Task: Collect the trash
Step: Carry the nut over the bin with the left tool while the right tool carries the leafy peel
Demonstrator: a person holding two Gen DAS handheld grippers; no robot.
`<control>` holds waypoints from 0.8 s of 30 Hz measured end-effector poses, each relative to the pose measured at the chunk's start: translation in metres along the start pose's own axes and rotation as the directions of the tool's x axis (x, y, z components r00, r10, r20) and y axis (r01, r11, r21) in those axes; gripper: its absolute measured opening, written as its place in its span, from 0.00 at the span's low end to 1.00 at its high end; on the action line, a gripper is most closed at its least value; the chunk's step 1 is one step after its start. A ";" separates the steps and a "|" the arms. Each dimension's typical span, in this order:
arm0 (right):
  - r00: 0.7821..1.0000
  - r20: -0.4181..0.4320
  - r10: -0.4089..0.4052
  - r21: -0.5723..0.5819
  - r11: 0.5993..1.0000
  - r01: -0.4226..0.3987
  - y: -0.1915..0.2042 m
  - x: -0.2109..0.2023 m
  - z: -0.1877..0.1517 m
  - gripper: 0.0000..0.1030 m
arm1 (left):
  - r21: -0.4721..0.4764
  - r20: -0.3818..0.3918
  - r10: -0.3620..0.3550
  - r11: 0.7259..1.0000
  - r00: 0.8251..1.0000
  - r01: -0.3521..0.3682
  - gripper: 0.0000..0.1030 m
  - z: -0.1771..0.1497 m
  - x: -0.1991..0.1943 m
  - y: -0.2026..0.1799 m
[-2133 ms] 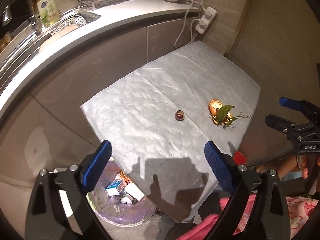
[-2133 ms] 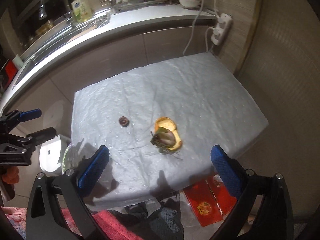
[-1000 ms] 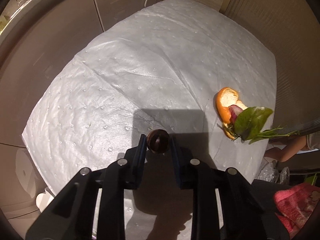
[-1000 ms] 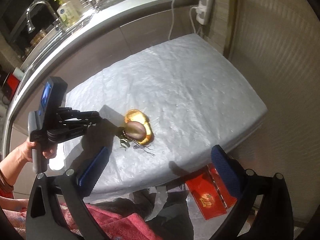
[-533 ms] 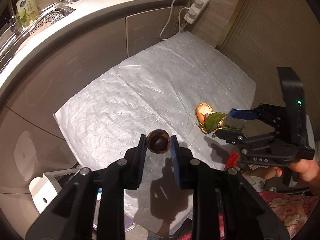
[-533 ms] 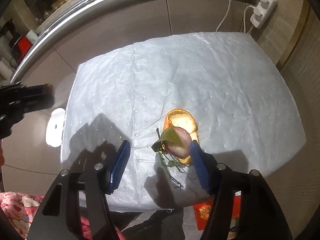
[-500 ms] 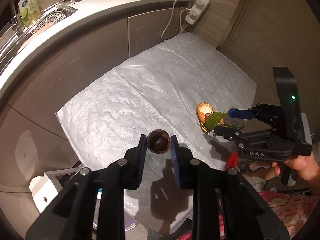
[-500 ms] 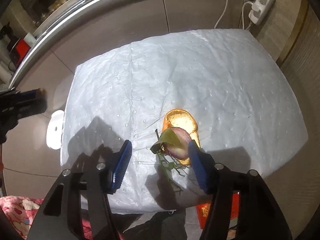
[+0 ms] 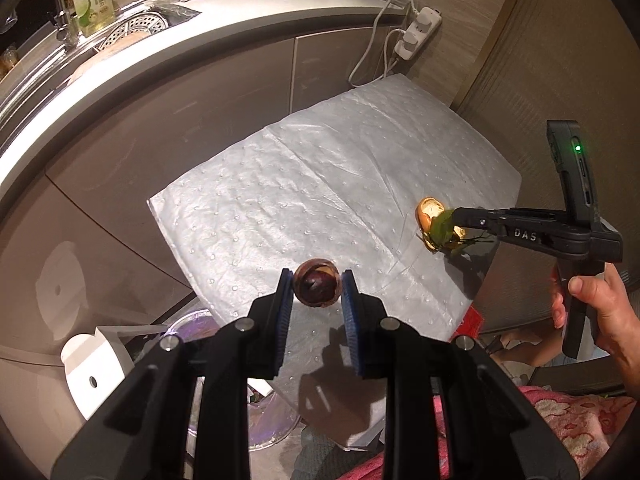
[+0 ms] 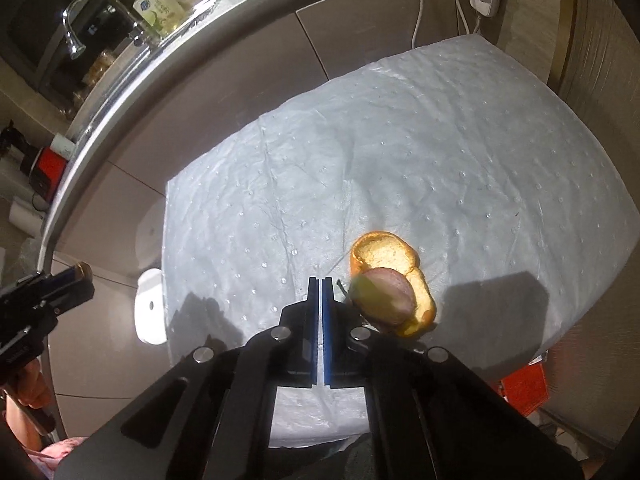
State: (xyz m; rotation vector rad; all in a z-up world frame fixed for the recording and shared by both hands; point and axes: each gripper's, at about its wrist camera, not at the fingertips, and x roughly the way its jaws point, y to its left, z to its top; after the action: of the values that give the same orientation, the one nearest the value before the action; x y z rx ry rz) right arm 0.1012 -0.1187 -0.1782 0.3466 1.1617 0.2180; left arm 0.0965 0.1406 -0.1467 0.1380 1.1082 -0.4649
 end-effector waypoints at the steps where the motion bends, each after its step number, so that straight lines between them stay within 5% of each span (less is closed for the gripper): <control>1: 1.000 0.011 0.014 0.012 1.000 -0.014 0.001 -0.004 0.001 0.02 | -0.008 0.003 0.007 1.000 1.000 -0.007 0.24 -0.002 -0.002 0.004; 7: 0.999 0.052 -0.004 0.064 0.998 0.001 -0.005 -0.021 0.002 0.03 | -0.054 0.004 0.028 0.998 1.000 -0.028 0.24 -0.014 -0.011 0.027; 11: 0.998 0.034 -0.059 0.074 0.996 0.056 -0.015 -0.018 -0.007 0.40 | -0.075 0.011 0.032 0.997 0.999 -0.031 0.24 -0.020 -0.017 0.032; 13: 0.998 0.008 -0.064 0.063 0.996 0.063 -0.017 -0.007 -0.009 0.42 | -0.081 0.014 0.032 0.996 0.999 -0.030 0.24 -0.022 -0.019 0.031; 18: 0.997 -0.034 -0.073 0.031 0.997 0.074 -0.014 0.024 -0.006 0.38 | -0.084 0.021 0.032 0.996 0.999 -0.031 0.24 -0.022 -0.025 0.026; 19: 0.997 -0.037 -0.068 0.028 0.997 0.069 -0.014 0.027 -0.005 0.33 | -0.083 0.021 0.037 0.996 0.999 -0.035 0.24 -0.022 -0.026 0.024; 20: 0.998 -0.040 -0.057 0.030 0.998 0.058 -0.014 0.029 -0.004 0.13 | -0.082 0.022 0.041 0.996 0.999 -0.039 0.24 -0.021 -0.027 0.023; 21: 0.998 -0.047 -0.044 0.035 0.998 0.045 -0.014 0.029 -0.003 0.03 | -0.081 0.024 0.044 0.996 0.999 -0.042 0.24 -0.021 -0.028 0.021; 24: 0.999 -0.043 -0.012 0.034 0.999 0.014 -0.013 0.022 -0.001 0.02 | -0.092 0.028 0.047 0.995 0.999 -0.044 0.24 -0.021 -0.030 0.019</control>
State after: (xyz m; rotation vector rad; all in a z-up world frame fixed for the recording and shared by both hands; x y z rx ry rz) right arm 0.1091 -0.1231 -0.2023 0.3661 1.2105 0.1952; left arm 0.0765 0.1730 -0.1321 0.0764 1.0929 -0.3738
